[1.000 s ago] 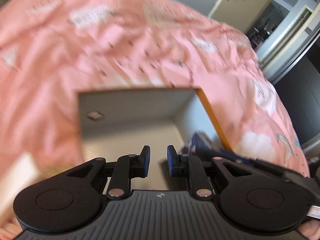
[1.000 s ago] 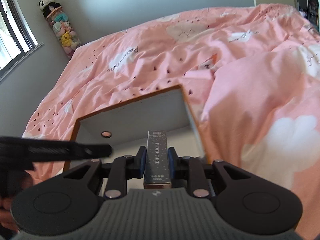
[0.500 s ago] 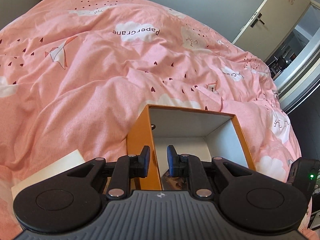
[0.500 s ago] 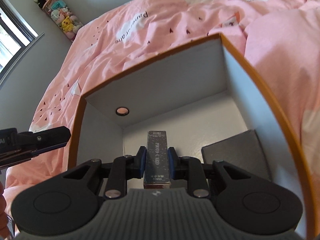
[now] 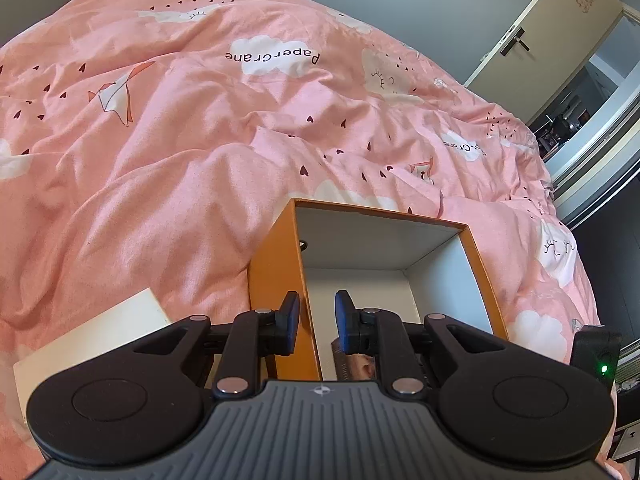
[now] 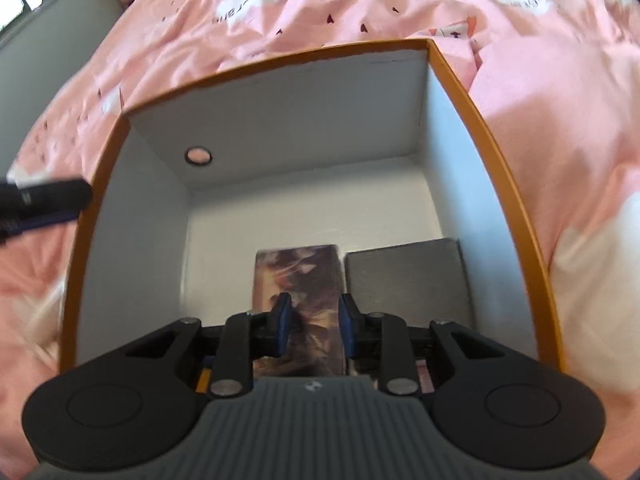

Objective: Organize objects
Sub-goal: 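Lower the photo card box into the shoebox and open the right gripper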

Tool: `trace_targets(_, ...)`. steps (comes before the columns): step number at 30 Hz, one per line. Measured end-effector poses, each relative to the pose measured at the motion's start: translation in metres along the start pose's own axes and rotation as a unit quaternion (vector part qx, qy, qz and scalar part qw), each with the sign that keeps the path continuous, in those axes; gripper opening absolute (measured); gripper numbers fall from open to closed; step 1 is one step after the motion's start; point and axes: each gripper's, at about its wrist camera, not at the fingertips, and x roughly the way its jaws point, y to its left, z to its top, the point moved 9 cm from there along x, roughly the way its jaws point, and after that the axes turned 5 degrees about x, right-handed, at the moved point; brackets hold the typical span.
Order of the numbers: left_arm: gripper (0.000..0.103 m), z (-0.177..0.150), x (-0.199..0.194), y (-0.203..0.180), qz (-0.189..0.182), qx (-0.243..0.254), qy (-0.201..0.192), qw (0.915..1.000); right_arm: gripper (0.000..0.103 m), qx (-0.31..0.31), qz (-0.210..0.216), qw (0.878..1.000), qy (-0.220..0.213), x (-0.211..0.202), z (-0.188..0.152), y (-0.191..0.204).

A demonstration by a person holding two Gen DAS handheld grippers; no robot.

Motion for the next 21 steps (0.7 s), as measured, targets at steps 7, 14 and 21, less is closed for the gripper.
trace_targets(7, 0.023, -0.002, -0.002, 0.004, 0.003, -0.004, -0.001, 1.0000, 0.031, -0.054, -0.005, 0.998, -0.016, -0.007, -0.004, 0.007)
trace_targets(14, 0.024, -0.003, -0.008, 0.010, 0.007, -0.009, -0.005, 0.9999, 0.038, -0.085, 0.004, 0.996, -0.002, 0.004, 0.003, 0.026)
trace_targets(21, 0.026, -0.006, -0.010, 0.021, 0.008, -0.018, -0.003, 0.9998, 0.037, -0.093, 0.016, 0.995, 0.042, 0.006, 0.000, 0.036)
